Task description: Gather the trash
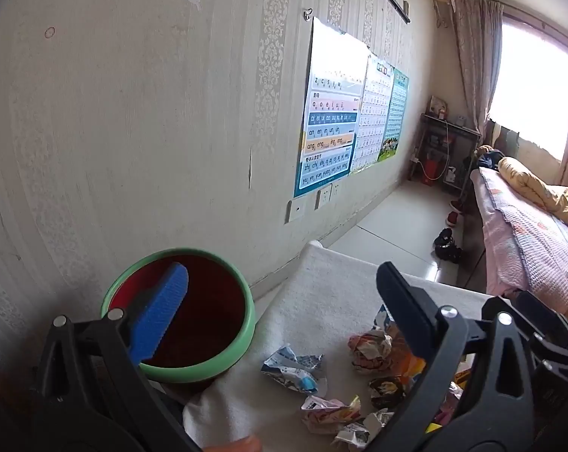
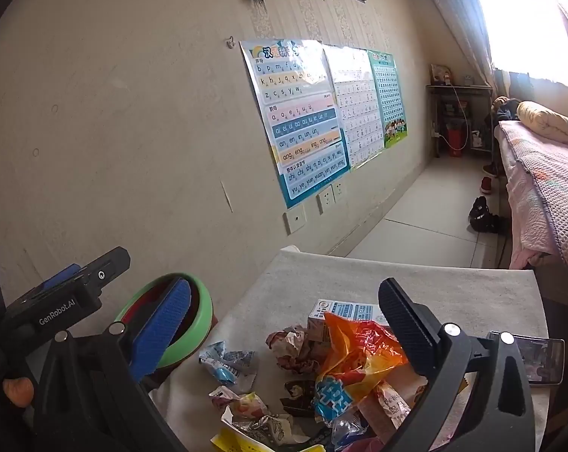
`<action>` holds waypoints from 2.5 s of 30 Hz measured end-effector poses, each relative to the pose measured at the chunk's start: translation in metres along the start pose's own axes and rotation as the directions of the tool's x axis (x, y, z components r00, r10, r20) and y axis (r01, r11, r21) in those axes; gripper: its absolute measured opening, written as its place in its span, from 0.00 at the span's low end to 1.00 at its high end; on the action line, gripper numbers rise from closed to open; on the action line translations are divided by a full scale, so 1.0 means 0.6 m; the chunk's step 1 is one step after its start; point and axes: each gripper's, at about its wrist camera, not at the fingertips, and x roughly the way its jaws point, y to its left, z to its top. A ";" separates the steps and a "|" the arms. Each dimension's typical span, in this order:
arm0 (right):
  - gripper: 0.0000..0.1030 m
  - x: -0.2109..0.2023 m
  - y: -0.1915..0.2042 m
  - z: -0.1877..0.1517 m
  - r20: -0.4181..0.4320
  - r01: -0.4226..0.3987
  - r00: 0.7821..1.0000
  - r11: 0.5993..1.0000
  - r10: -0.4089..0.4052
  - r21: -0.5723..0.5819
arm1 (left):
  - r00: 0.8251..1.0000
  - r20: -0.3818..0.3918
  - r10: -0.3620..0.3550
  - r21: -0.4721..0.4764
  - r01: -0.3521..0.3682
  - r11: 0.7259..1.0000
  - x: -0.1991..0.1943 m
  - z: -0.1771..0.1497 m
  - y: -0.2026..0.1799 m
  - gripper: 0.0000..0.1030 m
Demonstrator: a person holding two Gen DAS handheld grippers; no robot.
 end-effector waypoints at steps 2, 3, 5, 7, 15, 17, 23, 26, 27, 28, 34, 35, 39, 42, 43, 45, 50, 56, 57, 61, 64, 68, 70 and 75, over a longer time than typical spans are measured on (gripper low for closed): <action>0.93 -0.001 0.002 -0.002 -0.002 0.001 1.000 1.000 -0.001 0.001 | 1.000 -0.002 -0.002 0.003 0.002 1.000 0.001 0.000 -0.003 0.96; 0.93 -0.002 0.003 -0.003 -0.003 0.001 1.000 1.000 -0.001 0.002 | 1.000 -0.003 -0.003 0.006 0.003 1.000 0.002 0.000 -0.004 0.96; 0.93 -0.004 0.006 -0.006 -0.001 0.000 1.000 1.000 0.000 0.003 | 1.000 -0.008 -0.005 0.009 0.005 1.000 0.003 0.002 -0.004 0.96; 0.93 0.005 -0.001 -0.008 -0.007 -0.005 1.000 1.000 0.005 0.001 | 1.000 -0.013 -0.005 0.014 0.006 1.000 0.006 0.002 -0.006 0.96; 0.93 0.006 0.000 -0.004 -0.015 -0.018 1.000 1.000 0.018 -0.003 | 0.999 -0.030 -0.009 0.016 0.010 1.000 0.015 -0.006 -0.006 0.96; 0.93 0.007 -0.001 -0.004 -0.018 -0.018 1.000 1.000 0.018 -0.001 | 0.999 -0.031 -0.012 0.020 0.013 1.000 0.017 -0.006 -0.008 0.96; 0.93 0.006 -0.003 -0.008 -0.018 -0.017 1.000 1.000 0.017 0.000 | 0.999 -0.030 -0.015 0.025 0.016 1.000 0.011 -0.011 -0.008 0.96; 0.93 0.007 -0.003 -0.009 -0.017 -0.017 1.000 1.000 0.017 -0.001 | 0.999 -0.034 -0.014 0.026 0.014 1.000 0.010 -0.013 -0.008 0.96; 0.93 0.007 -0.003 -0.009 -0.017 -0.017 1.000 1.000 0.017 0.000 | 0.999 -0.035 -0.014 0.027 0.015 1.000 0.009 -0.014 -0.008 0.96; 0.93 0.007 -0.003 -0.009 -0.017 -0.017 1.000 1.000 0.017 0.000 | 0.999 -0.039 -0.012 0.026 0.013 1.000 0.013 -0.006 -0.008 0.96; 0.93 0.008 -0.005 -0.011 -0.020 -0.015 1.000 1.000 0.015 0.004 | 0.999 -0.039 -0.011 0.027 0.012 1.000 0.012 -0.008 -0.008 0.96; 0.93 0.009 -0.005 -0.012 -0.021 -0.015 1.000 1.000 0.015 0.005 | 0.999 -0.039 -0.011 0.027 0.012 1.000 0.012 -0.009 -0.007 0.96; 0.93 0.009 -0.008 -0.016 -0.021 -0.013 1.000 1.000 0.013 0.008 | 0.999 -0.044 -0.011 0.027 0.012 1.000 0.016 -0.008 -0.006 0.96; 0.93 0.009 -0.008 -0.016 -0.022 -0.013 1.000 1.000 0.013 0.008 | 0.999 -0.047 -0.011 0.029 0.012 0.999 0.015 -0.010 -0.006 0.96; 0.93 0.009 -0.008 -0.016 -0.022 -0.014 1.000 1.000 0.014 0.008 | 0.999 -0.048 -0.011 0.030 0.013 0.999 0.015 -0.010 -0.006 0.96; 0.93 0.009 -0.010 -0.016 -0.024 -0.014 1.000 1.000 0.014 0.009 | 0.999 -0.048 -0.011 0.031 0.013 0.999 0.014 -0.011 -0.005 0.96; 0.93 0.010 -0.009 -0.016 -0.024 -0.013 1.000 1.000 0.014 0.010 | 0.999 -0.050 -0.007 0.033 0.009 0.999 0.015 -0.012 -0.007 0.96; 0.93 0.009 -0.010 -0.018 -0.027 -0.014 1.000 1.000 0.015 0.010 | 0.999 -0.054 -0.003 0.036 0.005 0.999 0.015 -0.012 -0.009 0.96; 0.93 0.011 -0.009 -0.018 -0.028 -0.014 1.000 1.000 0.014 0.010 | 0.999 -0.054 -0.003 0.036 0.005 0.999 0.015 -0.012 -0.009 0.96; 0.93 0.011 -0.009 -0.020 -0.029 -0.014 0.999 1.000 0.014 0.010 | 0.998 -0.061 0.000 0.036 0.003 0.999 0.016 -0.012 -0.009 0.96; 0.93 0.011 -0.009 -0.020 -0.029 -0.013 0.999 1.000 0.013 0.010 | 0.998 -0.063 0.002 0.037 0.001 0.999 0.016 -0.011 -0.011 0.96; 0.93 0.012 -0.009 -0.020 -0.030 -0.012 0.999 1.000 0.013 0.011 | 0.998 -0.063 0.002 0.037 0.001 0.999 0.015 -0.011 -0.011 0.96; 0.93 0.012 -0.009 -0.022 -0.031 -0.011 0.999 1.000 0.012 0.012 | 0.998 -0.066 0.002 0.039 0.001 0.999 0.014 -0.010 -0.011 0.96; 0.93 0.014 -0.011 -0.024 -0.033 -0.010 0.999 1.000 0.011 0.013 | 0.998 -0.065 0.002 0.039 0.000 0.999 0.014 -0.010 -0.012 0.96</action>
